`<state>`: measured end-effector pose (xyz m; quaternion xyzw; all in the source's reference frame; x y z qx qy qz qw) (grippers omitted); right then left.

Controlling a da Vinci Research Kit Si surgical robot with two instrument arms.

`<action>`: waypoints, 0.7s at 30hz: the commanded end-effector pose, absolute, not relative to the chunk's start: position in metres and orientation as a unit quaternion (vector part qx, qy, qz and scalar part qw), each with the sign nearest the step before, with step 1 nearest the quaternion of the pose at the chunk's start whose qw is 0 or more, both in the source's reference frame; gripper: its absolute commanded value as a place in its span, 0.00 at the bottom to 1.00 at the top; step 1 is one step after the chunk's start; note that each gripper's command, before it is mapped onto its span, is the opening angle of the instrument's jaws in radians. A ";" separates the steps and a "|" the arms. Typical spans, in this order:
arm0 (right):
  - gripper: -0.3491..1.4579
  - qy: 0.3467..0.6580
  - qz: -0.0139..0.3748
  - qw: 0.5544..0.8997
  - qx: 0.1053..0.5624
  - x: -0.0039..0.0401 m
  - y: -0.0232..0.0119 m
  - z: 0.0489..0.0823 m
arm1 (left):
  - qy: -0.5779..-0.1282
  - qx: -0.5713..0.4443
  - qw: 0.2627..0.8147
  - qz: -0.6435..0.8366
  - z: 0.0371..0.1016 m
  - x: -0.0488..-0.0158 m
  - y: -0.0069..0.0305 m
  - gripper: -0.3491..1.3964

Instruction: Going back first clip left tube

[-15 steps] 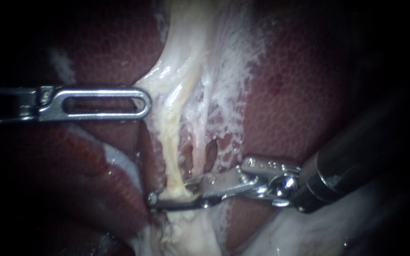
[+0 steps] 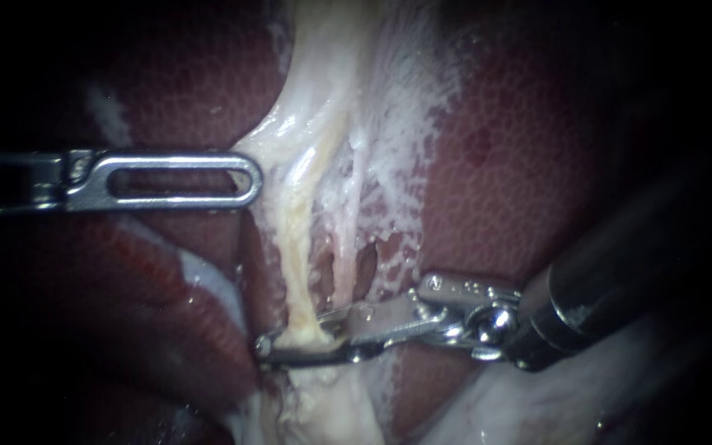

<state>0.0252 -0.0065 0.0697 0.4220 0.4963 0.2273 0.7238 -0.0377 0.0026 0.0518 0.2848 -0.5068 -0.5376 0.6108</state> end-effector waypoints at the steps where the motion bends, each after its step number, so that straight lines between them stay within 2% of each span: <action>1: 0.05 0.496 0.227 0.724 0.422 0.0252 -0.0065 0.0696 | -0.507 0.285 0.611 -0.538 0.0517 -0.0377 0.0026 0.00; 4: 0.26 0.496 0.227 0.724 0.422 0.0252 -0.0065 0.0696 | -0.507 0.285 0.611 -0.538 0.0516 -0.0377 0.0026 0.00; 8: 0.43 0.496 0.228 0.724 0.422 0.0255 -0.0064 0.0696 | -0.506 0.285 0.611 -0.538 0.0516 -0.0377 0.0026 0.00; 13: 0.49 0.519 0.195 0.730 0.400 0.0261 -0.0062 0.0696 | -0.506 0.285 0.611 -0.538 0.0516 -0.0377 0.0026 0.00; 21: 0.50 0.555 0.136 0.738 0.360 0.0265 -0.0061 0.0696 | -0.507 0.285 0.611 -0.538 0.0516 -0.0377 0.0026 0.00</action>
